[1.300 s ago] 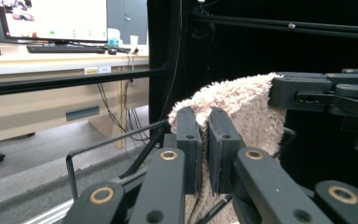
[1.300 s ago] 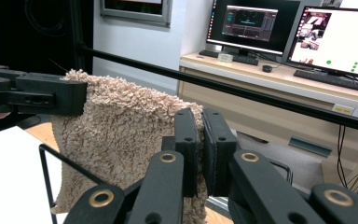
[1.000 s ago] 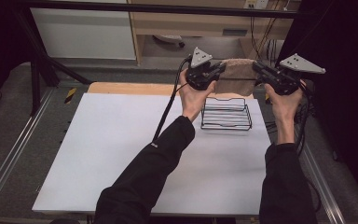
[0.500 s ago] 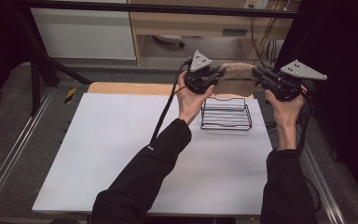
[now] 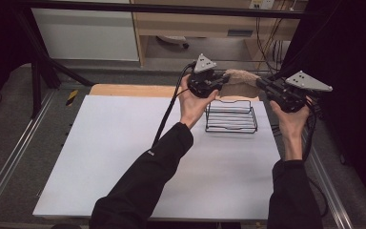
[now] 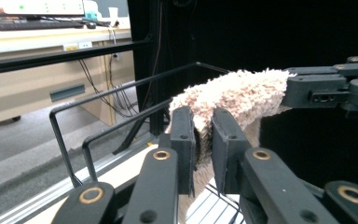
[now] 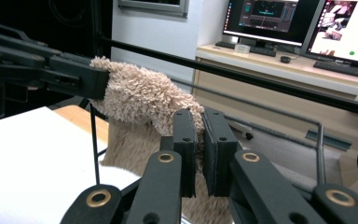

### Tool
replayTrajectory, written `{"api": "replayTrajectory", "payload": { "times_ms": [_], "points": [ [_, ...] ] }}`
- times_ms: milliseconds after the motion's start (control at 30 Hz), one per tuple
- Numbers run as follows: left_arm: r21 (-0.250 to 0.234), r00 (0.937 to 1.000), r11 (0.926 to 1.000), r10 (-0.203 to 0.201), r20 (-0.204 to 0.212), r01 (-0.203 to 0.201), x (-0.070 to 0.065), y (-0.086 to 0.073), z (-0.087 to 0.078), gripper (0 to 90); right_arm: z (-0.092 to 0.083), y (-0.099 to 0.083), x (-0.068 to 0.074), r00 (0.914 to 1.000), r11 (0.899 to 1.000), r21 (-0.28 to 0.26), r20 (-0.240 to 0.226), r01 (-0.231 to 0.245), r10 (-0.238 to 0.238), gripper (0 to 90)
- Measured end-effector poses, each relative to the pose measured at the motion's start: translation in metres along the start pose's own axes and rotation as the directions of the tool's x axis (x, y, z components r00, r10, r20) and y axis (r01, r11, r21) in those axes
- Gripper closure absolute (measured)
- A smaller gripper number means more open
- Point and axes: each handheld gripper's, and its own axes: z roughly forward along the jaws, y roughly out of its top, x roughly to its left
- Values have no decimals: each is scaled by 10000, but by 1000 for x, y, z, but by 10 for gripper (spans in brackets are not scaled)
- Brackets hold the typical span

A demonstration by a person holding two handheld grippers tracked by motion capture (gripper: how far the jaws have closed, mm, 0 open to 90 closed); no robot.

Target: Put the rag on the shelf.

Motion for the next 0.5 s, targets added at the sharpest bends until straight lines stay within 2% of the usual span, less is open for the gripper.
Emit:
{"api": "replayTrajectory", "payload": {
  "times_ms": [167,333,500],
  "points": [
    [273,9999,9995,-132,16,131,-1,2,-3,753,0,-8,0,9999,9999,25,-81,-97,97,849],
    [578,9991,9975,-408,-76,412,1,6,-11,660,-1,-9,1,9999,10000,70,-159,-20,21,850],
    [403,9987,9984,-383,-326,396,1,21,-20,649,-2,-12,2,9998,9999,95,-209,55,-53,850]
  ]
}}
